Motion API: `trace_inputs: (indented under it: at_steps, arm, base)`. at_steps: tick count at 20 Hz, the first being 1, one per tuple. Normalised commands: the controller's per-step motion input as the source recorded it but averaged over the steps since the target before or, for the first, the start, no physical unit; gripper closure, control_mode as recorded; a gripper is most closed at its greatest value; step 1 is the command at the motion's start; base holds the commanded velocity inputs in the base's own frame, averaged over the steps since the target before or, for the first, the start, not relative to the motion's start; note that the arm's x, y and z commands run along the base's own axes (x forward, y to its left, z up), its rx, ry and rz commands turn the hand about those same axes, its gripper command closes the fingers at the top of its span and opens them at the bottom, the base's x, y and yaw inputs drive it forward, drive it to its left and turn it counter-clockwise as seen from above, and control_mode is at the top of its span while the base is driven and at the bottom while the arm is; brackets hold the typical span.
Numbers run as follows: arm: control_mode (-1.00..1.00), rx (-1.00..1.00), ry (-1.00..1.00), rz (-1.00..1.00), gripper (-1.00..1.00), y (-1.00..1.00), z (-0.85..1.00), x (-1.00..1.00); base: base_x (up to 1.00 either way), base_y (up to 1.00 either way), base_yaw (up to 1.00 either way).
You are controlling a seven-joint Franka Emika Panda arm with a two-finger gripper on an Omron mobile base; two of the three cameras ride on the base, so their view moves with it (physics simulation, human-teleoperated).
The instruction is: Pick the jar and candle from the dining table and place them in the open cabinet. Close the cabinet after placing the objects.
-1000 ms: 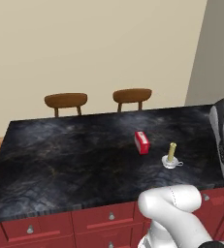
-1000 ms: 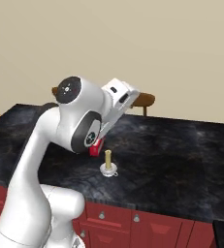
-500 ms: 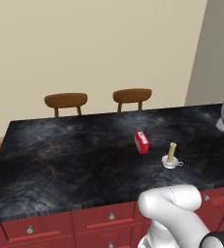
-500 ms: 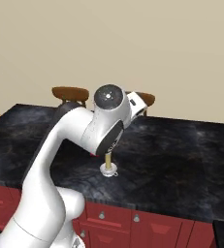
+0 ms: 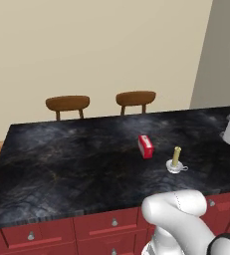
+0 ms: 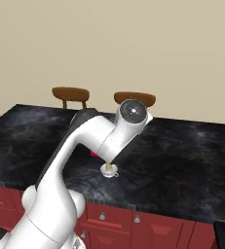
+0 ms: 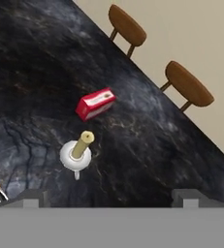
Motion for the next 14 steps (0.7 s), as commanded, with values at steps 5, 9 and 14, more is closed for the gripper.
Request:
trace_inputs:
  at_steps: [5, 9, 14]
  arm:
    - [-1.00, 0.00, 0.00, 0.04, -1.00, 0.00, -0.31, 0.09]
    - [-1.00, 0.01, 0.00, 0.03, -1.00, 0.00, -0.30, 0.16]
    - [-1.00, 0.07, -0.04, 0.05, -1.00, 0.00, -0.39, 0.01]
  base:
    - [0.00, 0.00, 0.00]
    - [0.00, 0.00, 0.00]
    - [0.00, 0.00, 0.00]
